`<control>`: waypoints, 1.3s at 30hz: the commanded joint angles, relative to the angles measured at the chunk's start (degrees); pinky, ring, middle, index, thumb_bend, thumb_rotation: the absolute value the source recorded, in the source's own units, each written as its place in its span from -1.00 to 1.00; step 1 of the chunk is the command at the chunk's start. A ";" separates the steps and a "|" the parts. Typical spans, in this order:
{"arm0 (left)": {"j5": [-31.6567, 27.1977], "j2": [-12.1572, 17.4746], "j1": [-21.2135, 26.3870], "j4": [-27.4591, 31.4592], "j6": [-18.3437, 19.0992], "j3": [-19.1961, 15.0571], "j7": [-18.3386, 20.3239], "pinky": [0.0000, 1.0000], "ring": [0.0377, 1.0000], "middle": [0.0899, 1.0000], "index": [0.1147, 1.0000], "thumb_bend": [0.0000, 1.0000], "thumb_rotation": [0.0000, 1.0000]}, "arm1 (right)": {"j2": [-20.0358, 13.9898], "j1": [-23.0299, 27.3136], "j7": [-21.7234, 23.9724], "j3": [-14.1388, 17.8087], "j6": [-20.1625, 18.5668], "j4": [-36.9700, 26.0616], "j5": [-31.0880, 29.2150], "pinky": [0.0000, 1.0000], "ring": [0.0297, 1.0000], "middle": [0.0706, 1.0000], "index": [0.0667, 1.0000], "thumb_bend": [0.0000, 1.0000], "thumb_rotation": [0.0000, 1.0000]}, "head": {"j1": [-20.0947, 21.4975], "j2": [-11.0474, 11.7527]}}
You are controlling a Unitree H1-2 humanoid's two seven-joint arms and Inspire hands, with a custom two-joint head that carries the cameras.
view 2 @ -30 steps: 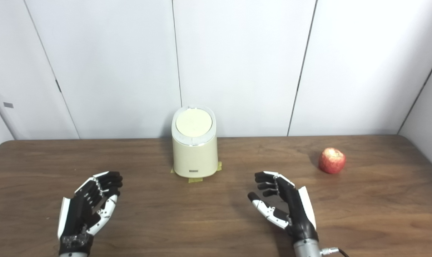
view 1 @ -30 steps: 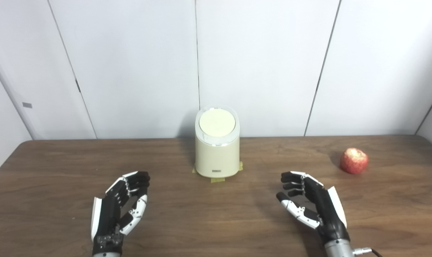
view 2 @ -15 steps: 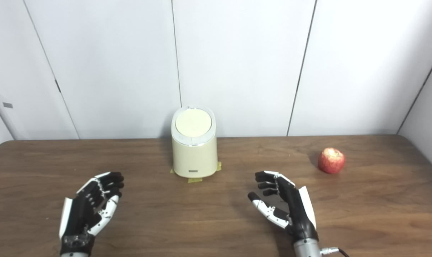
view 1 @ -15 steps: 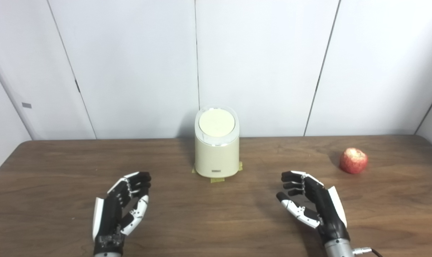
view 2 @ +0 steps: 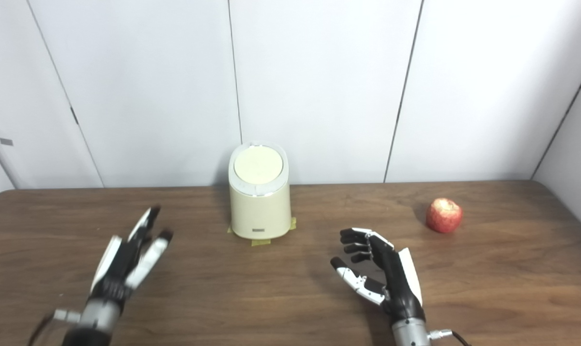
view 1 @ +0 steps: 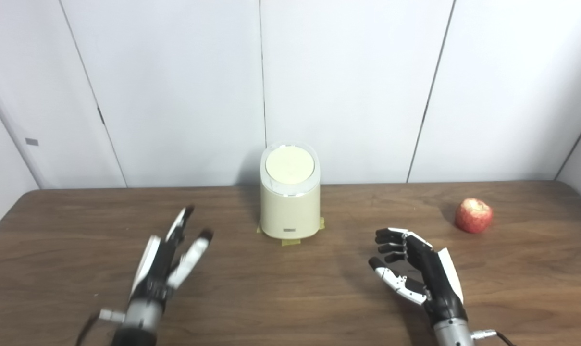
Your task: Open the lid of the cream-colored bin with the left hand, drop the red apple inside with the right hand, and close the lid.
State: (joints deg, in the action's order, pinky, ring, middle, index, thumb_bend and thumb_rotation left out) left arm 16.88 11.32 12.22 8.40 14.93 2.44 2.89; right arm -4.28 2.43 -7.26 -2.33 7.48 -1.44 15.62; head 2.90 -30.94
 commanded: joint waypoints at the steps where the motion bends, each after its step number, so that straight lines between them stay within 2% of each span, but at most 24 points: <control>1: 1.54 0.57 5.07 0.64 1.22 0.63 0.31 0.99 1.00 1.00 1.00 0.61 0.92 | 0.66 0.80 -0.56 -0.30 3.20 0.95 -0.22 0.11 0.24 0.28 0.26 -0.45 -0.49 | 0.04 -0.09; 5: 2.51 0.73 10.09 -0.78 4.28 1.45 1.17 1.00 1.00 1.00 1.00 0.63 0.91 | 0.92 0.71 -0.42 -0.13 3.24 1.11 -1.06 0.11 0.25 0.28 0.27 -0.44 -0.49 | 0.00 -0.08; 9: 5.35 1.41 15.58 -2.82 9.60 3.64 2.77 1.00 1.00 1.00 1.00 0.63 0.99 | 1.13 0.65 -0.43 -0.18 3.02 0.96 -1.05 0.12 0.25 0.29 0.26 -0.44 -0.52 | -0.01 -0.13; 12: 8.36 1.55 19.74 -5.92 11.69 5.62 3.69 1.00 1.00 1.00 1.00 0.66 1.00 | 1.27 0.59 -0.55 -0.33 2.41 0.66 -0.47 0.12 0.25 0.29 0.26 -0.44 -0.51 | 0.13 -0.13; 18: 14.34 0.55 26.20 -12.89 11.96 8.02 5.69 1.00 1.00 1.00 1.00 0.68 0.93 | 1.54 0.33 -0.45 -0.53 1.63 -0.06 -0.12 0.12 0.25 0.29 0.26 -0.46 -0.56 | 0.43 -0.21; 21: 15.93 -0.94 28.73 -16.58 11.96 8.22 6.28 1.00 1.00 1.00 1.00 0.69 0.89 | 1.67 0.00 -0.18 -0.61 1.41 -0.66 -0.42 0.14 0.26 0.29 0.26 -0.46 -0.59 | 0.86 -0.46; 26: 17.63 -2.97 32.42 -22.50 11.94 9.38 4.96 1.00 1.00 1.00 1.00 0.66 0.84 | 1.65 -0.45 -0.23 -0.75 1.44 -1.19 0.01 0.13 0.26 0.28 0.26 -0.45 -0.57 | 1.22 -0.59; 32: 19.94 -3.44 36.97 -30.22 11.87 12.85 4.10 1.00 1.00 1.00 1.00 0.67 0.92 | 1.96 -0.77 -0.26 -0.73 0.64 -1.86 0.44 0.11 0.25 0.29 0.26 -0.46 -0.61 | 1.49 -0.90; 39: 20.03 -4.24 39.34 -34.52 11.52 14.96 2.93 1.00 1.00 1.00 1.00 0.63 0.83 | 2.40 -0.84 -0.42 -0.86 0.61 -1.99 0.80 0.12 0.26 0.29 0.26 -0.45 -0.56 | 1.85 -1.06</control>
State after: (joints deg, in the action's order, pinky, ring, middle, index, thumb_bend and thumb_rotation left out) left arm 36.03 7.39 47.68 -26.47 27.12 17.17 7.48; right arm -2.77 1.51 -7.22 -2.76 7.17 -3.11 16.15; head 4.75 -31.99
